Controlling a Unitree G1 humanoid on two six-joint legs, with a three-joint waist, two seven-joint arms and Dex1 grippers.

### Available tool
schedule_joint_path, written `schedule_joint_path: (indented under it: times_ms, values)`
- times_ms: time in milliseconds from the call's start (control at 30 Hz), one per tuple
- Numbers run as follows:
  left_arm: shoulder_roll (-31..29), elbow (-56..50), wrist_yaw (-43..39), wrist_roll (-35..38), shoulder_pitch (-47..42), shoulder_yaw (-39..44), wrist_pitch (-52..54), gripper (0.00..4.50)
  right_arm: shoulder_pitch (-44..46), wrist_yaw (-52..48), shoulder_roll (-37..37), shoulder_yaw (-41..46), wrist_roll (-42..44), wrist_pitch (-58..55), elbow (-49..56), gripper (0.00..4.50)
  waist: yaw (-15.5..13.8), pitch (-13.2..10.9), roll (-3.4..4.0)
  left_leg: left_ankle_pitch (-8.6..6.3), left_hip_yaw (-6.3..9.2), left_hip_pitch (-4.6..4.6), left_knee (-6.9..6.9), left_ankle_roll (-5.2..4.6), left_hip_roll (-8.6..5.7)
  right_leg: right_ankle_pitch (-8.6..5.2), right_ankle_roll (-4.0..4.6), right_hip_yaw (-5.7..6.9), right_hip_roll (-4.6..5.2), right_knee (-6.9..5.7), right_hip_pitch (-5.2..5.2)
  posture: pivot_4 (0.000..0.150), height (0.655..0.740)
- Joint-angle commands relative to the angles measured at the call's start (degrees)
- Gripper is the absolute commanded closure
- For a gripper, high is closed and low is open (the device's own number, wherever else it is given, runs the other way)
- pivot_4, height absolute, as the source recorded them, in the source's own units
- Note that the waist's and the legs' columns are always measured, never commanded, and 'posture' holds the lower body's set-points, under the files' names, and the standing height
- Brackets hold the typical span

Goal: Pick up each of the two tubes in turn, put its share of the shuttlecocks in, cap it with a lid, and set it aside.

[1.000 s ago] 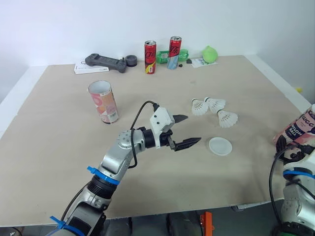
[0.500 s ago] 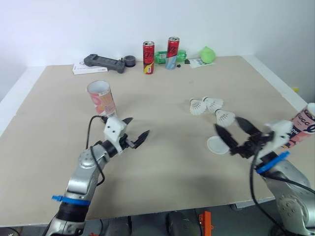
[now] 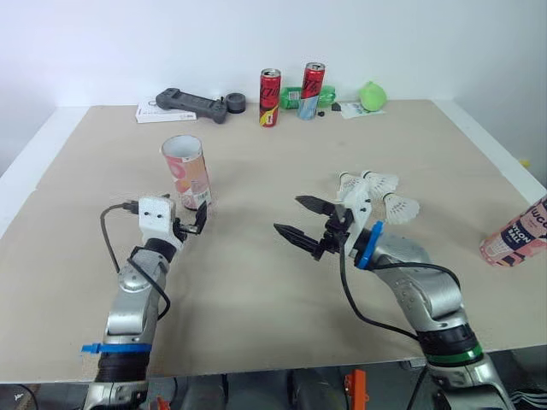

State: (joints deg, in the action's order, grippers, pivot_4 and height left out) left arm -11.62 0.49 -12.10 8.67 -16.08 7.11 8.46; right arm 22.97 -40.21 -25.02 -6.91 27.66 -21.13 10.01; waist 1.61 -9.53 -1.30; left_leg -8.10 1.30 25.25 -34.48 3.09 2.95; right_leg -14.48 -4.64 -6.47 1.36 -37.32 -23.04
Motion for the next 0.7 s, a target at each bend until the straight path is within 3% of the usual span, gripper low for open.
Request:
schedule_joint_path:
  times_ms: [33,467,633,700]
  values:
    - [-0.4,6.5,0.5,-0.4,-4.6,0.8,-1.8,0.0,2.0,-1.2,0.9,0.5,-0.8,1.5,0.5,0.07,0.0,0.0,0.0,0.0,0.04,0.0,0.02,0.0,0.0,0.0,0.01,0.01,-0.03,0.0,0.0,0.15,0.74]
    - [-1.3,35.5,-2.8,-1.5,-23.0,0.2,-12.2,0.0,0.3,0.8,3.5,1.0,-2.1,-0.1,4.2,0.07,0.0,0.0,-0.02,0.02,0.12,0.04,0.04,0.04,-0.01,0.01,-0.03,0.07,-0.05,0.0,-0.01,0.15,0.74]
    - [-1.3,41.2,-3.3,-1.8,-25.8,0.2,-15.5,0.0,-0.9,1.7,3.6,1.3,-2.3,-0.6,5.7,0.07,0.0,0.0,-0.02,0.02,0.14,0.1,0.04,0.05,-0.02,0.0,-0.03,0.08,-0.04,0.01,-0.03,0.15,0.74]
    - [-1.2,42.2,-3.5,-1.9,-26.2,0.3,-16.3,0.54,-1.2,2.1,3.5,1.4,-2.3,-0.8,6.1,0.0,0.0,0.0,-0.02,0.02,0.15,0.11,0.04,0.05,-0.02,0.01,-0.03,0.08,-0.05,0.01,-0.04,0.15,0.74]
